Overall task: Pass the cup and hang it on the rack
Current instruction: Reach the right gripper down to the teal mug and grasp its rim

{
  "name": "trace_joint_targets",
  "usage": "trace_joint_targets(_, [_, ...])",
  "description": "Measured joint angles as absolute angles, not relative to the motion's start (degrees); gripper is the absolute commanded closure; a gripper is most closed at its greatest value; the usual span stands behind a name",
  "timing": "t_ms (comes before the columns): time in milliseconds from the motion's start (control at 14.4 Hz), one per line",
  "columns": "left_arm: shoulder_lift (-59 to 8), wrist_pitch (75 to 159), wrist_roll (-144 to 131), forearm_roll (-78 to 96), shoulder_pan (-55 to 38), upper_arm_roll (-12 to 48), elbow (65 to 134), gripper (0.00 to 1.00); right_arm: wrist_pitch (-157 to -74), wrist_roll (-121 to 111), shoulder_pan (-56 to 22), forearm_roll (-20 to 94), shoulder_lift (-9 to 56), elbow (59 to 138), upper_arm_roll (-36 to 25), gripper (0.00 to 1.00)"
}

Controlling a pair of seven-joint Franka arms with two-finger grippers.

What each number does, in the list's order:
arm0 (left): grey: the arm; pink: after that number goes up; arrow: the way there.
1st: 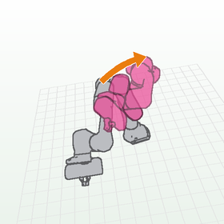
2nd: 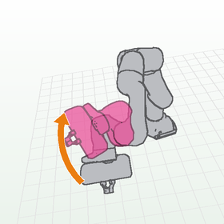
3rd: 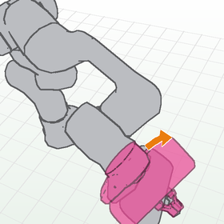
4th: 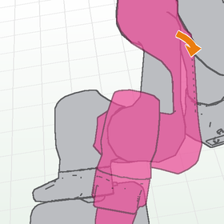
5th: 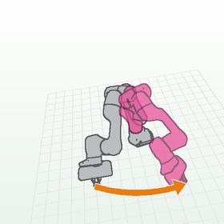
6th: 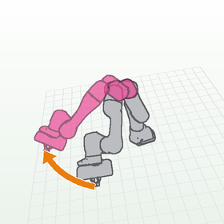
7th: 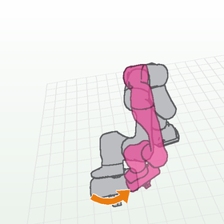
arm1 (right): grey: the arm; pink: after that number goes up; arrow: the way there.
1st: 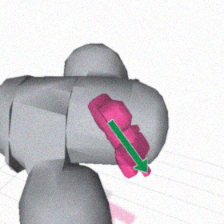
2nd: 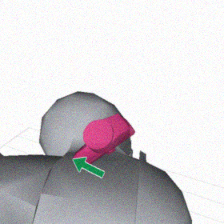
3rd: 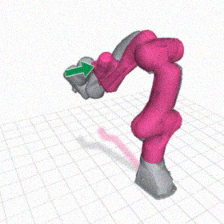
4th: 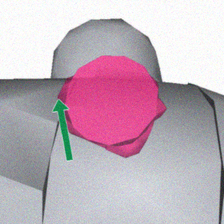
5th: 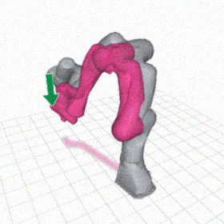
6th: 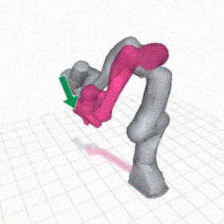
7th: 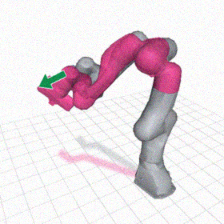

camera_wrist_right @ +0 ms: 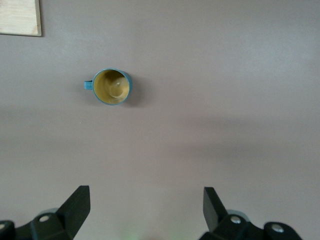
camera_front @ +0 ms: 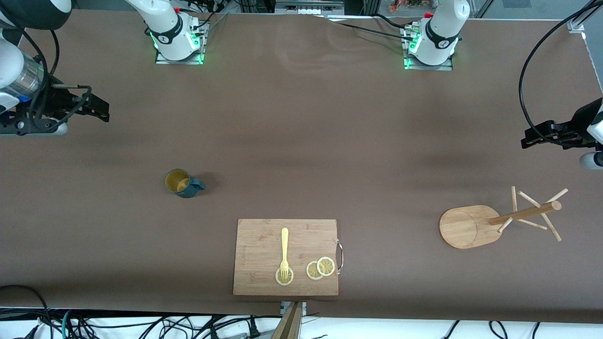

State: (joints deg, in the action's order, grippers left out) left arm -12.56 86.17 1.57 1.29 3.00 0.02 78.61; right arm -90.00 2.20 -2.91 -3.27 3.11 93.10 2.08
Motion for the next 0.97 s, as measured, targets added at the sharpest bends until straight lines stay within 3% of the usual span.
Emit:
trace_joint_targets(347, [-12.6, 86.2, 1.6, 1.3, 3.1, 0.0, 78.6, 0.00, -93.0, 2.0, -2.9, -2.8, 4.1, 95.3, 2.1, 0.00])
trace_joint_targets(763, [-12.6, 86.2, 1.6, 1.3, 3.3, -0.1, 78.6, 0.00, -112.9, 2.2, -2.9, -2.1, 6.0, 111.3, 2.2, 0.00])
trace_joint_targets(972, [-12.6, 86.2, 1.6, 1.3, 3.3, -0.1, 78.6, 0.00, -118.3, 2.3, -2.9, -2.0, 9.0, 114.3, 2.2, 0.01])
